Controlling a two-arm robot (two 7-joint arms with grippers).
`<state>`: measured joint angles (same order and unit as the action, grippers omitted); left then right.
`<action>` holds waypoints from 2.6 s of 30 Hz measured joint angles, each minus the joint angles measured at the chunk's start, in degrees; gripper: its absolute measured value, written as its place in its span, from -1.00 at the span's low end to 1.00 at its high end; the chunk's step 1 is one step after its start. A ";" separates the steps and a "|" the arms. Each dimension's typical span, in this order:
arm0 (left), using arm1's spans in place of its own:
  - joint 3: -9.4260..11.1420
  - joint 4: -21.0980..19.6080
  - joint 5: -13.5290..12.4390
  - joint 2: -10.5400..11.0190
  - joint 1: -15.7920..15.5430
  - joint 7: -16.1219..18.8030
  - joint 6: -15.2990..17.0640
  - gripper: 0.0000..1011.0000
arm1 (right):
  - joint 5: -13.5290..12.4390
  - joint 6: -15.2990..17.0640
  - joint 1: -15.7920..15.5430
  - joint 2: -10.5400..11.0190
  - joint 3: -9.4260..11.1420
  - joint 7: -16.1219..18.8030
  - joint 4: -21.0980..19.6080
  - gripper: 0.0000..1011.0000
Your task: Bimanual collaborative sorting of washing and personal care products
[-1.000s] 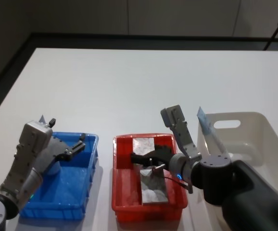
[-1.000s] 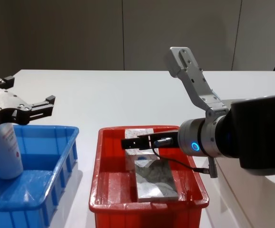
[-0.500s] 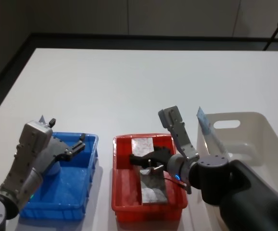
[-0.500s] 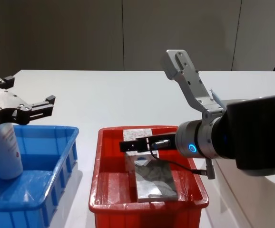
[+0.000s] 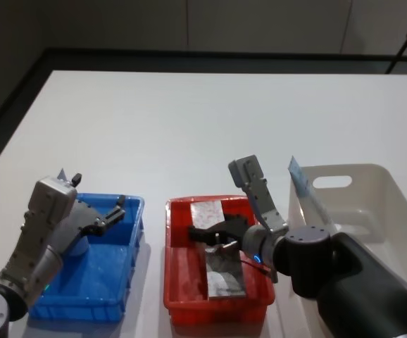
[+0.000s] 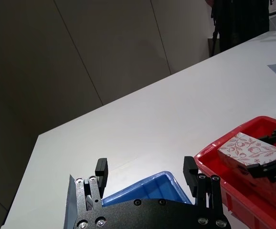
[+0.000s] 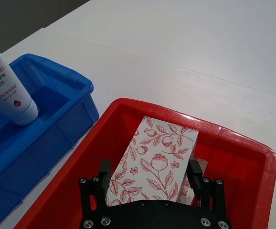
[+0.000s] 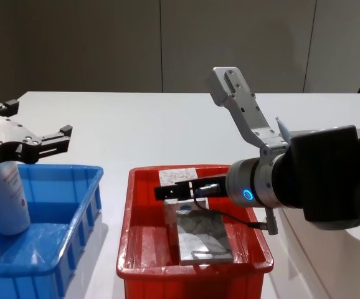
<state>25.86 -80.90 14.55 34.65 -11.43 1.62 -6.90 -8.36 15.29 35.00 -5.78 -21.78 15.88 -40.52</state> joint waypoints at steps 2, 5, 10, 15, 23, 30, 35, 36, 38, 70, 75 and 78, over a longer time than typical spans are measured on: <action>0.00 0.00 0.00 0.00 0.00 0.00 0.00 0.98 | 0.06 -0.02 0.10 -0.05 0.01 -0.06 0.20 0.98; 0.01 0.00 0.00 0.00 0.00 0.00 0.00 0.98 | 0.27 -0.11 0.37 -0.15 0.07 -0.21 0.72 0.98; 0.00 0.00 0.00 0.00 0.00 0.00 0.00 0.98 | 0.63 -0.16 0.83 -0.32 0.17 -0.37 1.50 0.98; 0.00 0.00 0.00 0.00 0.00 0.00 0.00 0.98 | 0.85 -0.40 1.39 -0.52 0.41 -0.23 2.46 0.98; 0.00 0.00 0.00 0.00 0.00 0.00 0.00 0.98 | 1.02 -0.67 1.97 -0.80 0.75 -0.01 3.54 0.98; 0.00 0.00 0.00 0.00 0.00 0.00 0.00 0.98 | 1.34 -0.66 2.20 -0.93 0.81 -0.21 3.97 0.98; 0.00 0.00 0.00 0.00 0.00 0.00 0.00 0.98 | 1.30 -0.65 2.15 -0.91 0.81 -0.21 3.93 0.98; 0.00 0.00 0.00 0.00 0.00 0.00 0.00 0.98 | 1.29 -0.65 2.15 -0.91 0.80 -0.21 3.92 0.97; 0.00 0.00 0.00 0.00 0.00 0.00 0.00 0.98 | 1.27 -0.64 2.14 -0.89 0.80 -0.21 3.88 0.90; 0.00 0.00 0.00 0.00 0.00 0.00 0.00 0.98 | 0.54 -1.08 -3.96 2.86 -0.49 3.20 -8.71 0.67; 0.00 0.00 0.00 0.00 0.00 0.00 0.00 0.98 | -0.17 -0.65 -5.53 4.03 -0.60 3.34 -12.18 0.67; 0.00 0.00 0.00 0.00 0.00 0.00 0.00 0.98 | -0.83 -0.48 -6.67 5.10 -0.59 3.35 -14.71 0.67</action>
<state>25.86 -80.90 14.55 34.65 -11.43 1.62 -6.90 -9.19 14.81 28.33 -0.68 -22.37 19.23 -55.23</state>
